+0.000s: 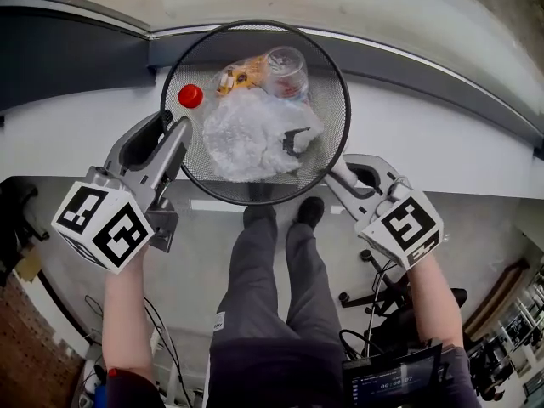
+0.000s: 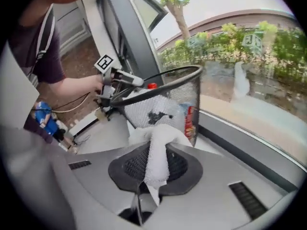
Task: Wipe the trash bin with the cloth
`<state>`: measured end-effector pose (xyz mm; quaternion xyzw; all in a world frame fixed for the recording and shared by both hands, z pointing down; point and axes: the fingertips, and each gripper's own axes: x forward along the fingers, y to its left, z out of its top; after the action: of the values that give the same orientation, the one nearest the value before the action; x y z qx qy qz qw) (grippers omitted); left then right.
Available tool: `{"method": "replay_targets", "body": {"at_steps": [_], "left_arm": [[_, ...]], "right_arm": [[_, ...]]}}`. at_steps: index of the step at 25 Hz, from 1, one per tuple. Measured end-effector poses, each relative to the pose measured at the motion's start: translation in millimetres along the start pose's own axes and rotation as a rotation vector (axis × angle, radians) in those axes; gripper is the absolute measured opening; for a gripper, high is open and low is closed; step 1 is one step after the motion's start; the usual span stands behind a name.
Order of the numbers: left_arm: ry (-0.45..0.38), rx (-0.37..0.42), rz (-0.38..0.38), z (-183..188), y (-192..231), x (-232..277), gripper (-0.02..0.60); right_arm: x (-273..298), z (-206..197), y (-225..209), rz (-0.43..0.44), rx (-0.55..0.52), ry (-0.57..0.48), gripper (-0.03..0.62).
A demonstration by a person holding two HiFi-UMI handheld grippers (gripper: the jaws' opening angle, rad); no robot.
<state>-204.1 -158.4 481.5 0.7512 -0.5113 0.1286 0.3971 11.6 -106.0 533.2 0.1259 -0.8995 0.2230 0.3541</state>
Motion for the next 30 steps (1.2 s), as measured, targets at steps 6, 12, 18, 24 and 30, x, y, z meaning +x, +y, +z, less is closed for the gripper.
{"method": "replay_targets", "body": {"at_steps": [6,12,18,24,30], "left_arm": [[0.098,0.173,-0.098,14,-8,23,0.225],[0.123,0.044,-0.029,-6,1,26,0.147],[0.191,-0.364,-0.127,-25,4,9,0.161],[0.151,-0.414,-0.053,-39,5,-3,0.163],[0.162,-0.546,-0.059,-73,-21,-8,0.205]], "right_arm": [[-25,21,-78,-0.288,-0.05,-0.01,0.044],[9,15,-47,-0.231,-0.172,0.086,0.044],[22,-18,13,-0.016,-0.142,0.156,0.044],[31,-6,48,0.072,-0.088,0.099,0.045],[2,4,17,0.0,-0.051,0.051,0.044]]}}
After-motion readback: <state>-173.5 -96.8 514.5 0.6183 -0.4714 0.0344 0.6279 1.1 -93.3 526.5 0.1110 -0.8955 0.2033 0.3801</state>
